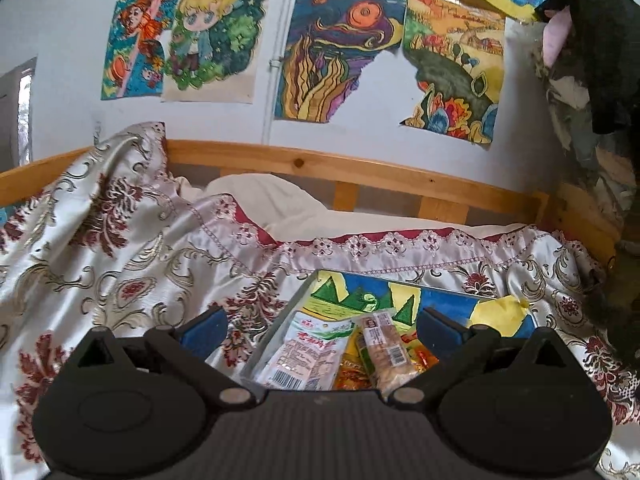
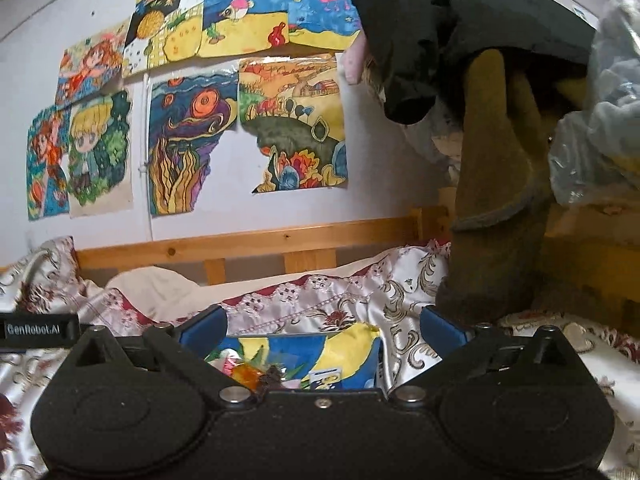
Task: Organize snacks
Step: 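Lift both tools up away from the tray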
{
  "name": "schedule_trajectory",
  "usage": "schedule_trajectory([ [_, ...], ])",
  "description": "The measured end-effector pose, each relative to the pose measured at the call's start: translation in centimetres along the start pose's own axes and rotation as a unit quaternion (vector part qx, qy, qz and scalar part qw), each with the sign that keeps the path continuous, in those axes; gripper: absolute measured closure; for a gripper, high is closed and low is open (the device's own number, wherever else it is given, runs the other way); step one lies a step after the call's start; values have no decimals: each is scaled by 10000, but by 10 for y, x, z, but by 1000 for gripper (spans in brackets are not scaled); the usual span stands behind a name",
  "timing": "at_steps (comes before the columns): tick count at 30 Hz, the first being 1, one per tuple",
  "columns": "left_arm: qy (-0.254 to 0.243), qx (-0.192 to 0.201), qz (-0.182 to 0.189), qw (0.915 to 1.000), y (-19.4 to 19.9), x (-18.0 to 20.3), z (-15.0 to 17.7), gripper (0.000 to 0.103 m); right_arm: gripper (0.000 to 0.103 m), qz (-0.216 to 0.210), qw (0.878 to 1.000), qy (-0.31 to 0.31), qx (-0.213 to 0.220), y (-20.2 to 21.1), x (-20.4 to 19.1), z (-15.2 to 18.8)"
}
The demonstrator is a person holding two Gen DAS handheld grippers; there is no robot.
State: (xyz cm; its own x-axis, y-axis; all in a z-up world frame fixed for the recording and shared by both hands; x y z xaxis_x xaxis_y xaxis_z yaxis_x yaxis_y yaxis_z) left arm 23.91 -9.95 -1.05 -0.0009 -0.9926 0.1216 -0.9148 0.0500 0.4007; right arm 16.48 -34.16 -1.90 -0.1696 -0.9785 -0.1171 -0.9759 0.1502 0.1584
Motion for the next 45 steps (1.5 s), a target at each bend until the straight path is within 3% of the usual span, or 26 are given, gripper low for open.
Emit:
schedule_trajectory([
  [14,-180,269,-108,9994,56,-24,24,0,1,2,9998,89,167,61,-9,4],
  [28,-481,264,-276,9981,98,-46,51,0,1,-90,9991,387,-115,105,-23,29],
  [34,-395,272,-202,9986,117,-61,61,0,1,-100,9988,470,-79,122,-30,37],
  [42,-479,632,-13,9968,136,-76,80,0,1,31,9992,361,-151,141,-38,47],
  [45,-455,476,51,9978,135,-80,85,0,1,11,9992,363,-158,150,-42,52],
])
Point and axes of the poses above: each gripper's, at about its wrist camera, not at the fingertips, and y roughly against the way its jaws point, x to its right, z to its underside, the point moved 1 cm from there along -y, roughly the way its jaws point
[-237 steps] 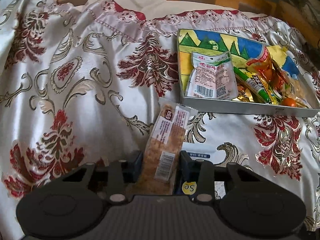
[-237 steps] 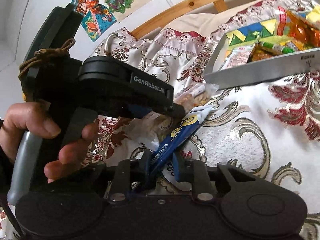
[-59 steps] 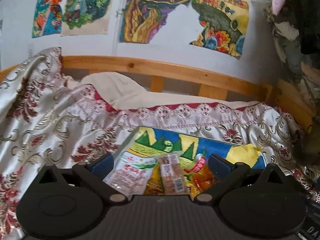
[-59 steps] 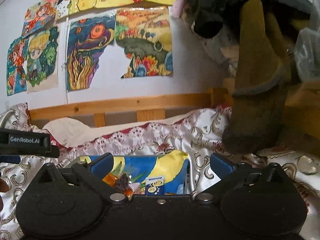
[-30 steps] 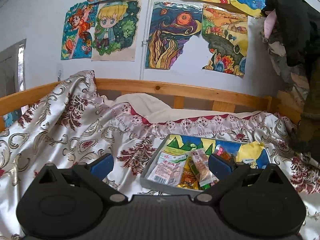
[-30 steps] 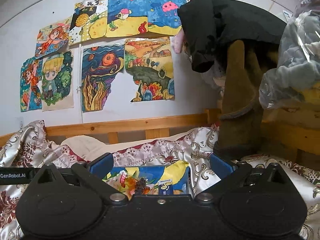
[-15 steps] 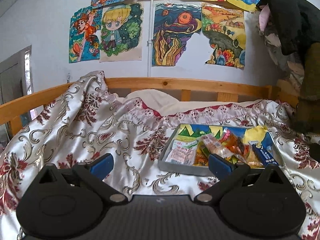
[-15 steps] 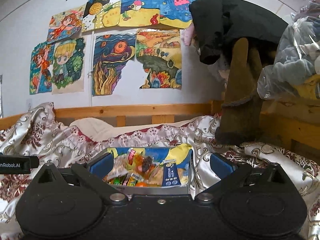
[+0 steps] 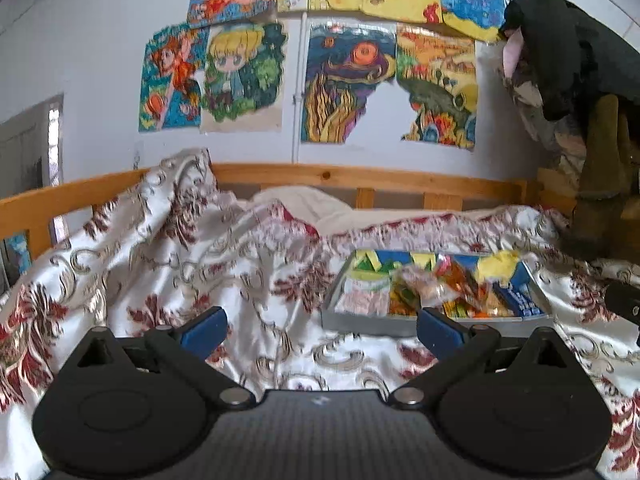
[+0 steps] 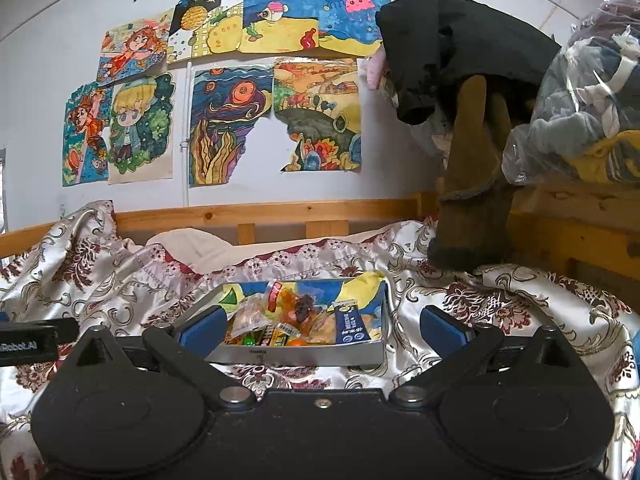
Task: Organize snacks
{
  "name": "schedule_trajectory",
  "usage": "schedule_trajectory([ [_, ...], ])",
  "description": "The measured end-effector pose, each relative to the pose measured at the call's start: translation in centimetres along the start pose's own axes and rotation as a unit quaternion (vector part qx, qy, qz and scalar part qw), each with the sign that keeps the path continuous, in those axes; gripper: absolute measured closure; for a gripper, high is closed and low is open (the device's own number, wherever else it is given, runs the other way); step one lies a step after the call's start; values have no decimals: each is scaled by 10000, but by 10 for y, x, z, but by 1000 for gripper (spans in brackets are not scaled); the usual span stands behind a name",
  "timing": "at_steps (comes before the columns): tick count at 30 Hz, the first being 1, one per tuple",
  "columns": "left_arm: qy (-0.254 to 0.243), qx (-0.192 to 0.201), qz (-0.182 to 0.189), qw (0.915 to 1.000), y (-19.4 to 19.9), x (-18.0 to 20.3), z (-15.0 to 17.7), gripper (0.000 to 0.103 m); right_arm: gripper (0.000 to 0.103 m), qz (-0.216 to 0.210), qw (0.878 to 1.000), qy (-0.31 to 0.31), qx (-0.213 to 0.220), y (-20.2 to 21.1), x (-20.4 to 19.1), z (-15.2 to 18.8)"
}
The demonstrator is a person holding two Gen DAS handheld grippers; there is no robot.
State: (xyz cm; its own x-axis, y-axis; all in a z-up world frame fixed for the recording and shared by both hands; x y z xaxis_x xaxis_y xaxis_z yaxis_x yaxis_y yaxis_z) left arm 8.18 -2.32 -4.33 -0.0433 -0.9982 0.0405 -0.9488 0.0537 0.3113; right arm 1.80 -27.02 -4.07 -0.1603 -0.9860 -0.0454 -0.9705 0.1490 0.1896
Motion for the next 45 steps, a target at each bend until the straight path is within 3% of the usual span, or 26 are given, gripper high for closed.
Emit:
schedule_trajectory([
  [7,-340,68,28,9994,5,-8,13,0,1,19,9998,-24,-216,14,-7,12],
  [10,-191,-175,82,9996,1,-13,16,0,1,57,9995,7,-310,17,-9,16],
  [20,-310,-146,239,9991,0,-15,24,0,1,59,9981,-3,-619,7,-11,31],
  [45,-427,-101,444,9981,5,-8,32,0,1,9,9980,-28,-636,5,-14,34],
])
Point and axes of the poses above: each gripper's, at about its wrist camera, not at the fingertips, and y roughly against the way its jaws point, x to its right, z to its underside, the point moved 1 cm from there along -y, roughly the way its jaws point
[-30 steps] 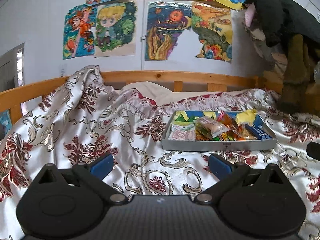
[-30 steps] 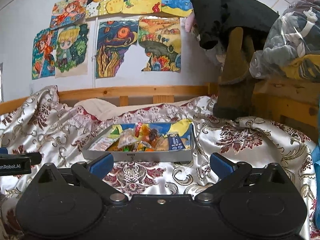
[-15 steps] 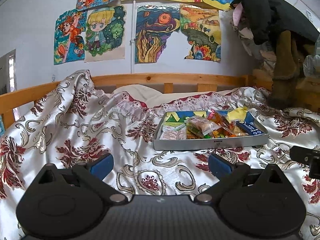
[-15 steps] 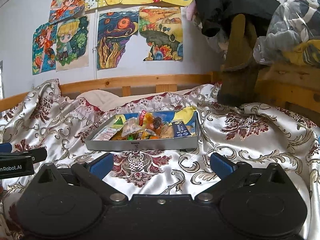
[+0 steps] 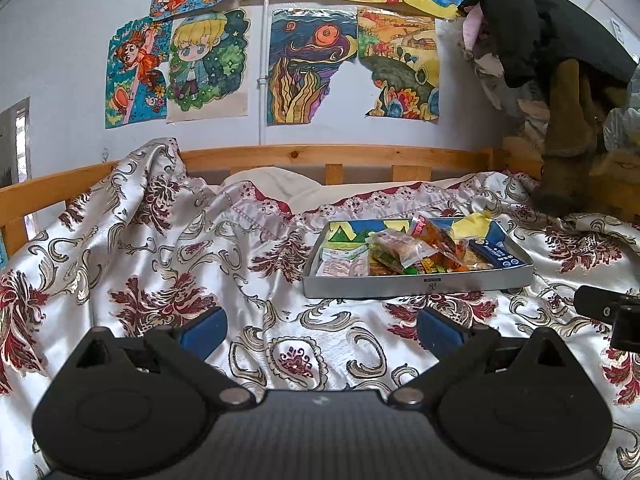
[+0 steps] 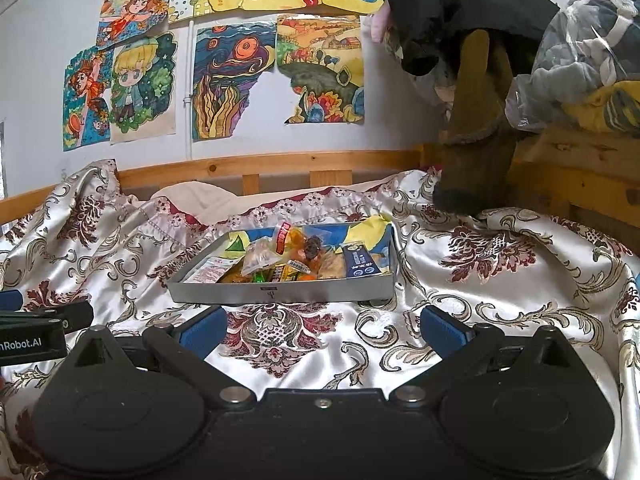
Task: Organize snacks
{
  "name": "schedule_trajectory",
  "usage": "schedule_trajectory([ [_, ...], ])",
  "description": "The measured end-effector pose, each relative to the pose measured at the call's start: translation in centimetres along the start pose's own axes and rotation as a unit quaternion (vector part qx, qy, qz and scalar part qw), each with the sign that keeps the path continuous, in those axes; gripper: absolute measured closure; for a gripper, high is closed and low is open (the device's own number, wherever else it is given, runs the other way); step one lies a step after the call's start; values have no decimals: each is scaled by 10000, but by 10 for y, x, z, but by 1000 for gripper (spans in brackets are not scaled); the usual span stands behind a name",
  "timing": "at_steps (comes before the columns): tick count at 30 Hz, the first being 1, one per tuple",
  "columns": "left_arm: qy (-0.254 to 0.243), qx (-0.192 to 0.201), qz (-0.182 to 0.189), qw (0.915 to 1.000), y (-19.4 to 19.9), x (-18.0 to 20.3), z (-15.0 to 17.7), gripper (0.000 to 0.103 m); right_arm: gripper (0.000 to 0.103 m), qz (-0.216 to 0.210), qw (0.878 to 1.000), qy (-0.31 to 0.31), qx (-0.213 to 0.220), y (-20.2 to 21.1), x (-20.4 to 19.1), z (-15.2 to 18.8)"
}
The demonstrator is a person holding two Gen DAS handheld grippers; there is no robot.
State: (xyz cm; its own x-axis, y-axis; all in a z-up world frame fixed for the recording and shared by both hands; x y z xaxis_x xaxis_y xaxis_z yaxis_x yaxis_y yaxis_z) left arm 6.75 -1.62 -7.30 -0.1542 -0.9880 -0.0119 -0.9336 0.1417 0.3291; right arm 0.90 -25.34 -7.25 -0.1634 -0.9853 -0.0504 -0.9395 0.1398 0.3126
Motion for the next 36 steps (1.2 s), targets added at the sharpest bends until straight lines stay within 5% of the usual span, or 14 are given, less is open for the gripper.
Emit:
schedule_trajectory([
  [36,14,-31,-6,10000,0,1,3,0,1,0,10000,14,-28,1,-5,2],
])
Point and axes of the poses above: each gripper's, at about its wrist camera, not at the fingertips, and y roughly against the way its jaws point, x to its right, z to its underside, the point moved 1 cm from there along -y, roughly the way its jaws point
